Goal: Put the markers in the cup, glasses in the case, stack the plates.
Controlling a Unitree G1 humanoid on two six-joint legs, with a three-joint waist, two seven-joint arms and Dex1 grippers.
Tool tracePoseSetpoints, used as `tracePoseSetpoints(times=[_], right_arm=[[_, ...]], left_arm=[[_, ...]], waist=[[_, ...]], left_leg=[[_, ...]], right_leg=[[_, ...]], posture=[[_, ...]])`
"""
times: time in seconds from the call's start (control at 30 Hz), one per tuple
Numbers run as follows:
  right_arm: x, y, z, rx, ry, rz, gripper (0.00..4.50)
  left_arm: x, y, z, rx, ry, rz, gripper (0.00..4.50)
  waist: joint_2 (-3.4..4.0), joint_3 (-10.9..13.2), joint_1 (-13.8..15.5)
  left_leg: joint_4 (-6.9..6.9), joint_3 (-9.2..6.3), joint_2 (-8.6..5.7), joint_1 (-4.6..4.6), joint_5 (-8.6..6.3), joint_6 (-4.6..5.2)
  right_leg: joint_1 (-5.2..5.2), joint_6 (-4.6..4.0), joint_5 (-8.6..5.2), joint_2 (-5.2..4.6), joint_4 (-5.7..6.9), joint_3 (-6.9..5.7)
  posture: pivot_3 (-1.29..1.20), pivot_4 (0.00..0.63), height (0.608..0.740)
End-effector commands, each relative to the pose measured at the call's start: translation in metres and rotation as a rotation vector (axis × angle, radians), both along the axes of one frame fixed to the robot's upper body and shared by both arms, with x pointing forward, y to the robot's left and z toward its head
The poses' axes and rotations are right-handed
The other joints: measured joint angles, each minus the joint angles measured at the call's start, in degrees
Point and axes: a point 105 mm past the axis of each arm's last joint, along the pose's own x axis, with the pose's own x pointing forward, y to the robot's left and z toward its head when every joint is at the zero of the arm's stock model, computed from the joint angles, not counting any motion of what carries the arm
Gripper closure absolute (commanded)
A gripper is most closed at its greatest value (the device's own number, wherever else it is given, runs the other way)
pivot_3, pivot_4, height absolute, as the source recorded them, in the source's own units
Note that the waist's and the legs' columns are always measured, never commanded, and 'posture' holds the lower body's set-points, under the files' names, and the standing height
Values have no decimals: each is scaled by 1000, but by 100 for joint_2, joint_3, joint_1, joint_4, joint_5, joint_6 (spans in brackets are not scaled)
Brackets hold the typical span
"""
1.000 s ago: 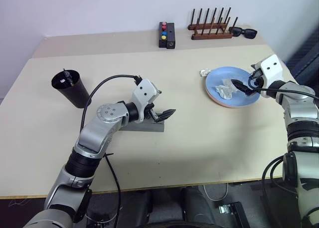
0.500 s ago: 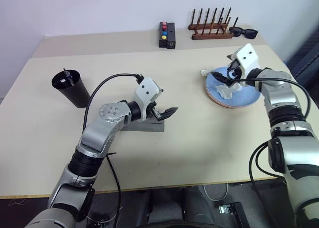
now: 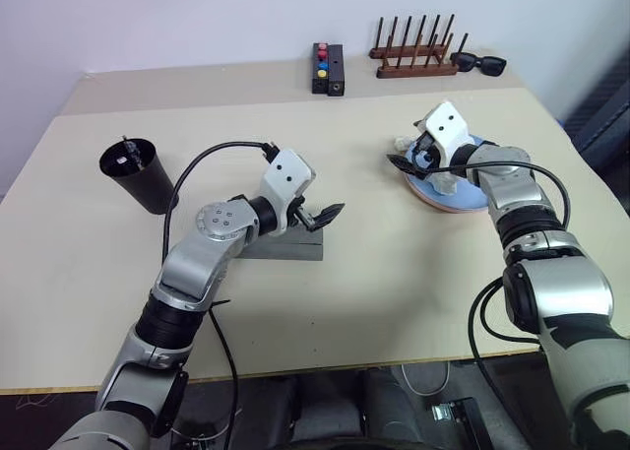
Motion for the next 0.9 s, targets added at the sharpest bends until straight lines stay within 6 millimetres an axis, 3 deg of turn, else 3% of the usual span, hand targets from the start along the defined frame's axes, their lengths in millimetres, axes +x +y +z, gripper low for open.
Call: tracePoseSetpoints(times=[0.03,0.5,0.9], right_arm=[[6,6,19,-88,-125,-20,111],[21,8,3,-503,-251,-170,111],[25,8,-3,-621,-246,-209,111]], left_arm=[[3,1,15,-13,-76,27,0],[6,6,17,-15,-85,92,0],[5,7,16,-22,-82,106,0]], waist=[[0,0,2],[1,0,-22],[1,0,-16]], left_leg=[[0,0,0,0,0,0],[-1,1,0,0,1,-1],[-2,1,0,0,1,-1]], right_leg=[[0,0,0,0,0,0],[-5,0,0,1,4,2],[-5,0,0,1,4,2]], posture=[[0,150,740],[0,150,740],[0,150,740]])
